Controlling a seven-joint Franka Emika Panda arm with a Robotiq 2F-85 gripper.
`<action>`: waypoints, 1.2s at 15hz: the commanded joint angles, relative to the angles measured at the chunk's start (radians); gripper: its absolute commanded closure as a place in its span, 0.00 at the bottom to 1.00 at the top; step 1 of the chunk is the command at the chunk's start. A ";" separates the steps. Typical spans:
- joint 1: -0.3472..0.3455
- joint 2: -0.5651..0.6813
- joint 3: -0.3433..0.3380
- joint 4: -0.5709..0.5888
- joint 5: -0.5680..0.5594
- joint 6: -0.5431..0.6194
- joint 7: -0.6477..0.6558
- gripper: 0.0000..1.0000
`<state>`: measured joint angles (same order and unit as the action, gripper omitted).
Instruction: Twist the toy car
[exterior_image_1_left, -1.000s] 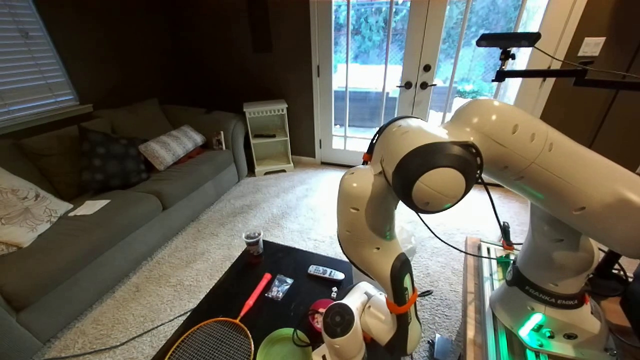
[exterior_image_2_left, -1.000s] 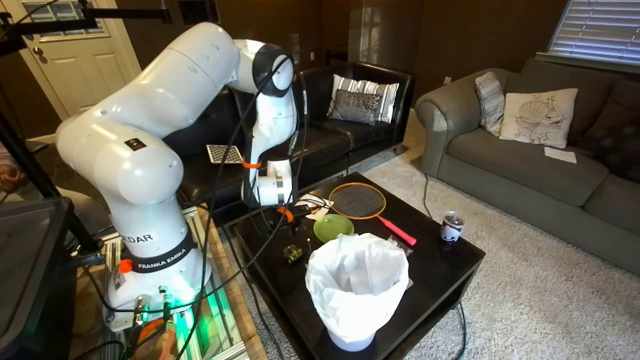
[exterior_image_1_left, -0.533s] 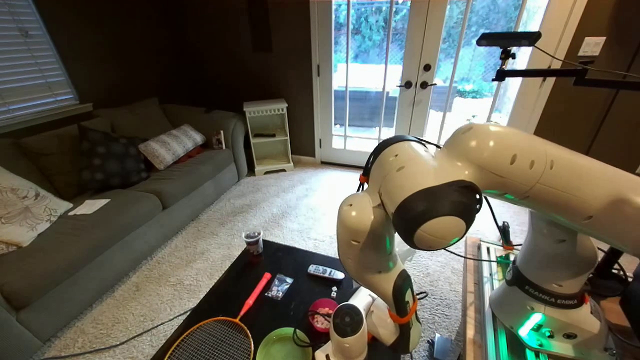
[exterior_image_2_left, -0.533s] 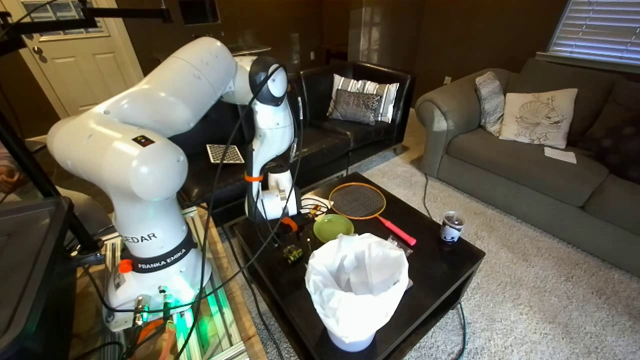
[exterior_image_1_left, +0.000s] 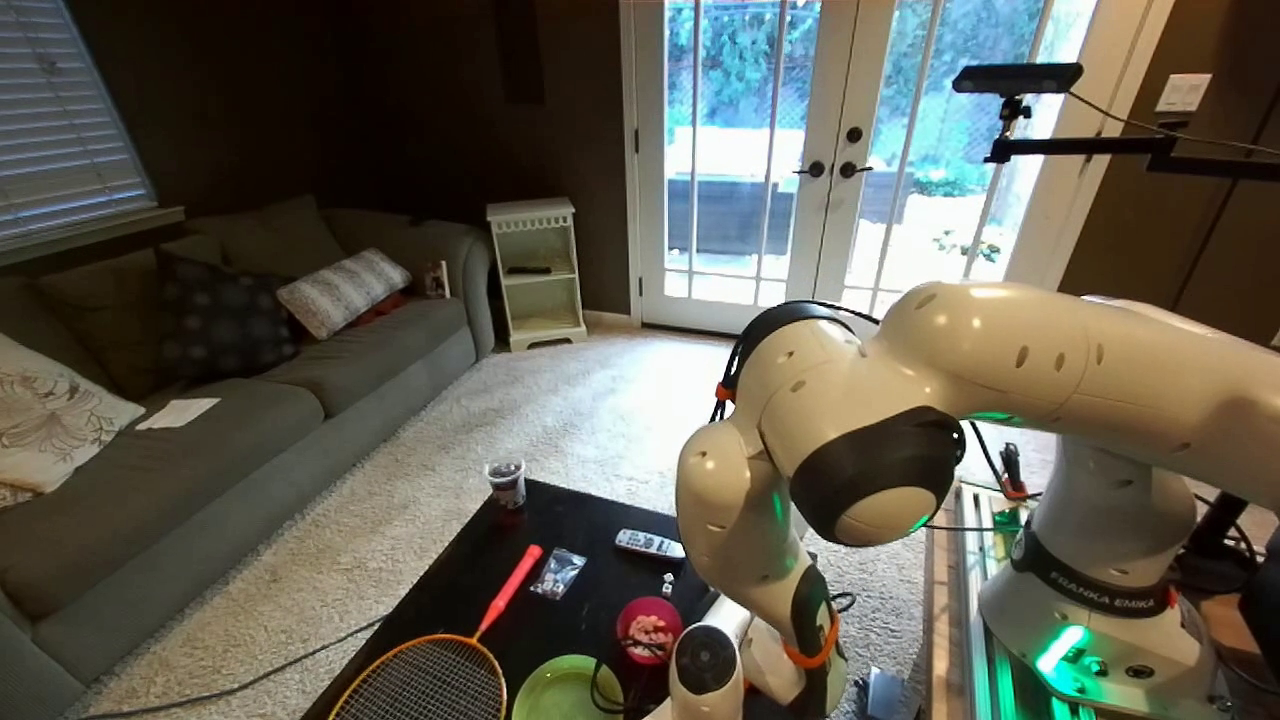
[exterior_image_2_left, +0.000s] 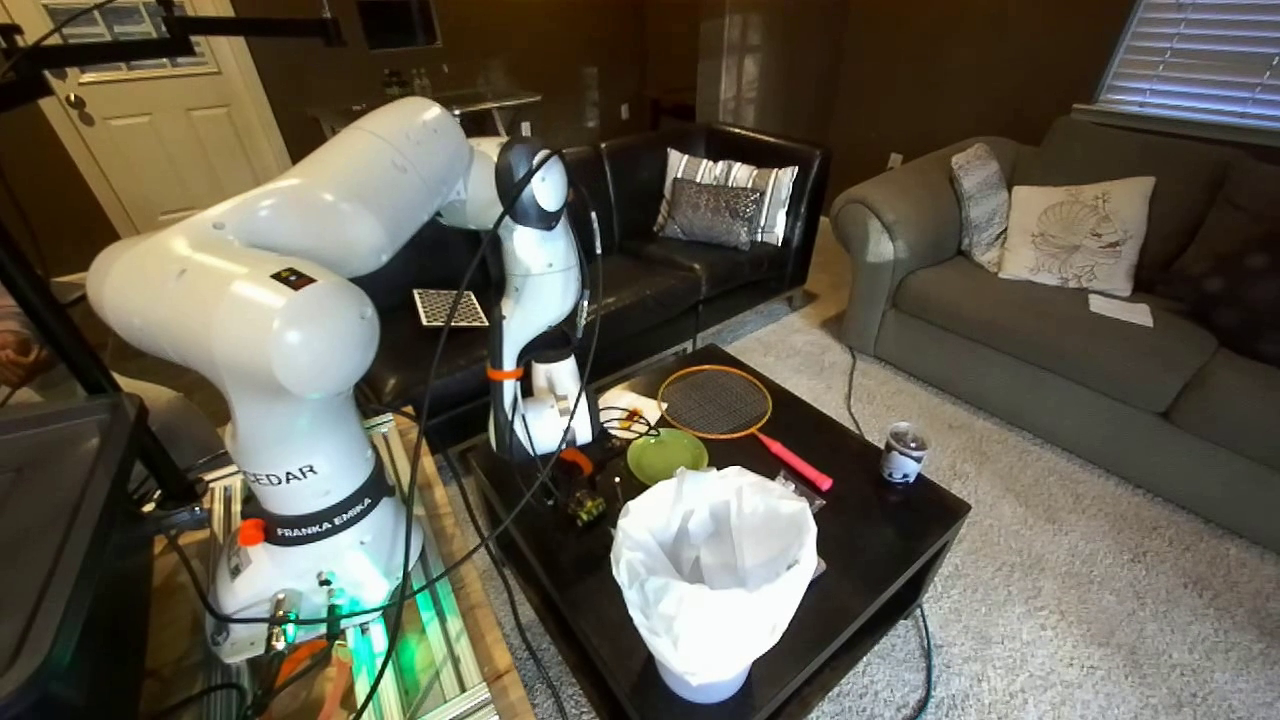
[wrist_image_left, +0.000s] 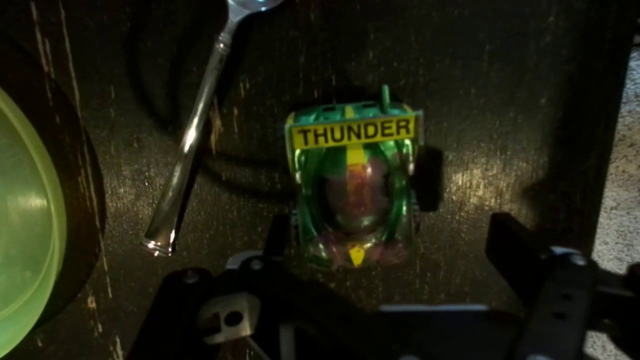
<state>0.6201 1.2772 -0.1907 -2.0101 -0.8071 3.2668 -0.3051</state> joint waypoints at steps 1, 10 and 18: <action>0.058 0.032 -0.047 0.023 0.022 0.039 0.030 0.00; 0.116 0.067 -0.094 0.012 0.174 0.127 -0.006 0.05; 0.115 0.044 -0.074 -0.017 0.215 0.095 -0.085 0.59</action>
<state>0.7239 1.3357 -0.2726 -2.0067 -0.6178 3.3772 -0.3377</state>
